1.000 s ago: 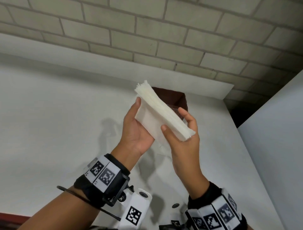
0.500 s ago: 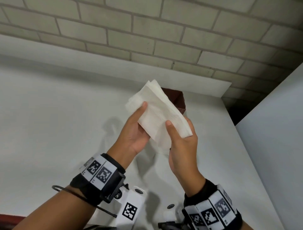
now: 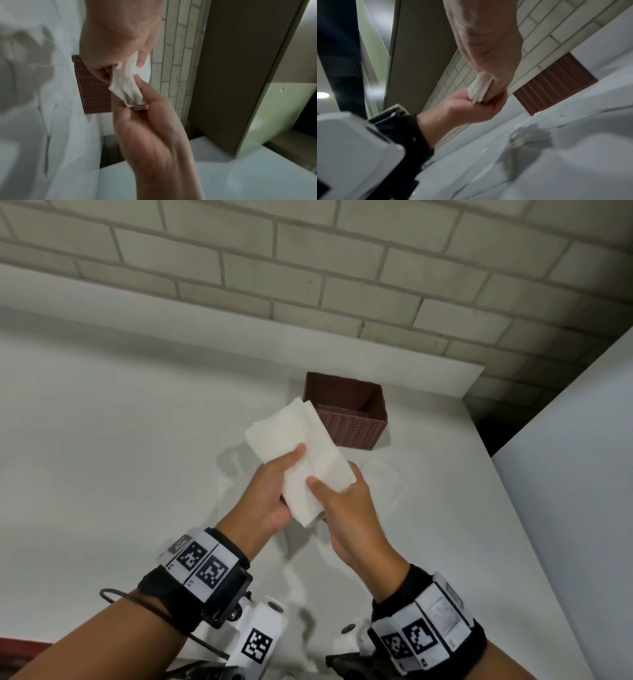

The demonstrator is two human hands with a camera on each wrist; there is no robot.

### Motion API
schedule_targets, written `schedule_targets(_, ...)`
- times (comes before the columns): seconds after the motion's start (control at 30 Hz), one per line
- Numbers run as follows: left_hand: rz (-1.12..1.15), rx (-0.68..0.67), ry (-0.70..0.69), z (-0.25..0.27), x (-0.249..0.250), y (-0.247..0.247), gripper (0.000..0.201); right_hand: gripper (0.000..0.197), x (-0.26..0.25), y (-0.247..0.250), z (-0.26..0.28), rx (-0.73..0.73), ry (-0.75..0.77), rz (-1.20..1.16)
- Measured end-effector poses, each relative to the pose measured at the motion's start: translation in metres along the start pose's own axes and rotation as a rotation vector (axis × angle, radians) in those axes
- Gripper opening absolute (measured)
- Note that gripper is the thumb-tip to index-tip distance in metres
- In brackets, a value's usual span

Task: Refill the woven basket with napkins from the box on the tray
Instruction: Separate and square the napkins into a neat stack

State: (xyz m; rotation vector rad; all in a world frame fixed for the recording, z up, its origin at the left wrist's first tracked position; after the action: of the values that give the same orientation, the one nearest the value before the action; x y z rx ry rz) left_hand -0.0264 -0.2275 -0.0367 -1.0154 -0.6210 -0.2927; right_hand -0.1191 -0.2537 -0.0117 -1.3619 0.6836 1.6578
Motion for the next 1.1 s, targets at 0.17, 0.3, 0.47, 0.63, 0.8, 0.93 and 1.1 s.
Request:
schedule_targets(0.17,0.019,0.159,-0.138,-0.004,0.045,0.028,0.023,0.027,0.002,0.016,-0.018,-0.288,-0.182,0.522)
schedule_targets(0.3,-0.045,0.215,-0.149,-0.004,0.064,0.041,0.014,0.045,-0.021,0.056,-0.069,-0.213,0.135,1.569)
schedule_targets(0.47,-0.091,0.224,-0.13,-0.006,0.07,0.037,0.02,0.07,-0.002,0.063,-0.094,-0.507,0.141,1.884)
schedule_targets(0.63,-0.113,0.238,-0.116,-0.007,0.074,0.031,0.011,0.066,-0.002,0.061,-0.101,-0.488,0.069,1.942)
schedule_targets(0.8,-0.125,0.246,-0.12,-0.007,0.078,0.031,0.013,0.064,0.004,0.066,-0.102,-0.511,-0.038,2.075)
schedule_targets(0.93,-0.124,0.272,-0.113,-0.005,0.076,0.039,0.011,0.059,-0.004,0.064,-0.102,-0.492,0.097,2.105)
schedule_targets(1.1,-0.129,0.282,-0.112,-0.002,0.075,0.045,0.006,0.036,-0.017,0.066,-0.096,-0.438,0.211,1.954)
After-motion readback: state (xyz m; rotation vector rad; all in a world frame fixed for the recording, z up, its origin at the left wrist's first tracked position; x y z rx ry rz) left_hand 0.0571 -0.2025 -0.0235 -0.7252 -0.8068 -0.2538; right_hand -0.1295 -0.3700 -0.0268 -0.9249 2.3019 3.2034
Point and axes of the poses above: each hand's wrist, its own z-axis away from the middle knuckle, its own y-axis out of the back of the hand, x = y × z, the point moved 8 cm from there along -z, towards the middle knuckle
